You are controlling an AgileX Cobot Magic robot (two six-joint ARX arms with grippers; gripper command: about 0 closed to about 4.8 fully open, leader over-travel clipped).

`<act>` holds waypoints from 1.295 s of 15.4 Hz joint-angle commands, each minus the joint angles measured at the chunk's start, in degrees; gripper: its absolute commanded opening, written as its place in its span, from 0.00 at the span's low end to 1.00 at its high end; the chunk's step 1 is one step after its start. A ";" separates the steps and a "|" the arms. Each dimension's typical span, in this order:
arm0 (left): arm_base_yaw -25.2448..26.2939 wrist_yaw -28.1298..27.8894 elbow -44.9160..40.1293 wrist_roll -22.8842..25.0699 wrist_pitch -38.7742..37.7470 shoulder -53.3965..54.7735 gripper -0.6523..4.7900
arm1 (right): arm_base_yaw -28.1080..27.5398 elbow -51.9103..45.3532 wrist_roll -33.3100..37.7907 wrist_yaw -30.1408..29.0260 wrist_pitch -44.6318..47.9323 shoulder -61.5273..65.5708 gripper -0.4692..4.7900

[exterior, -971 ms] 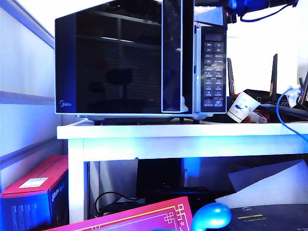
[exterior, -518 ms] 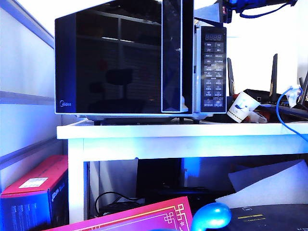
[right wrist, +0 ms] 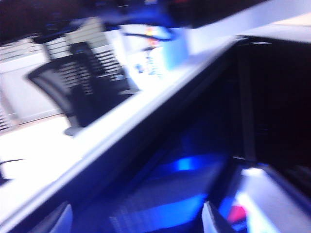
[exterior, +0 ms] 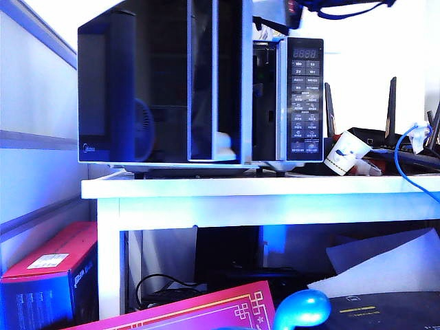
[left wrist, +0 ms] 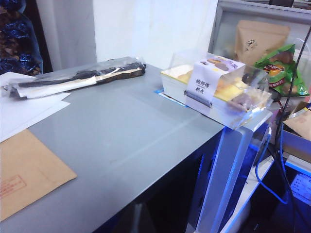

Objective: Open the microwave door, place the box of snacks from the top of the microwave inside, then close the microwave door.

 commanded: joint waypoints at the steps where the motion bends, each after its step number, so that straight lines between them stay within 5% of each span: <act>1: -0.09 0.31 0.11 0.17 0.11 -0.33 0.11 | 1.95 0.24 1.31 -0.66 1.09 -0.55 0.76; 8: -0.20 1.33 0.04 4.83 -7.39 -0.31 0.11 | 10.01 0.24 3.89 -0.35 4.35 -0.55 0.76; 16: -0.17 2.60 -0.11 12.96 -19.50 -0.26 0.11 | 10.45 0.26 10.86 -0.09 13.70 -0.98 0.76; 20: -0.17 2.71 -2.01 15.74 -22.40 -0.17 0.11 | 7.34 0.31 10.34 13.86 15.21 -2.82 0.67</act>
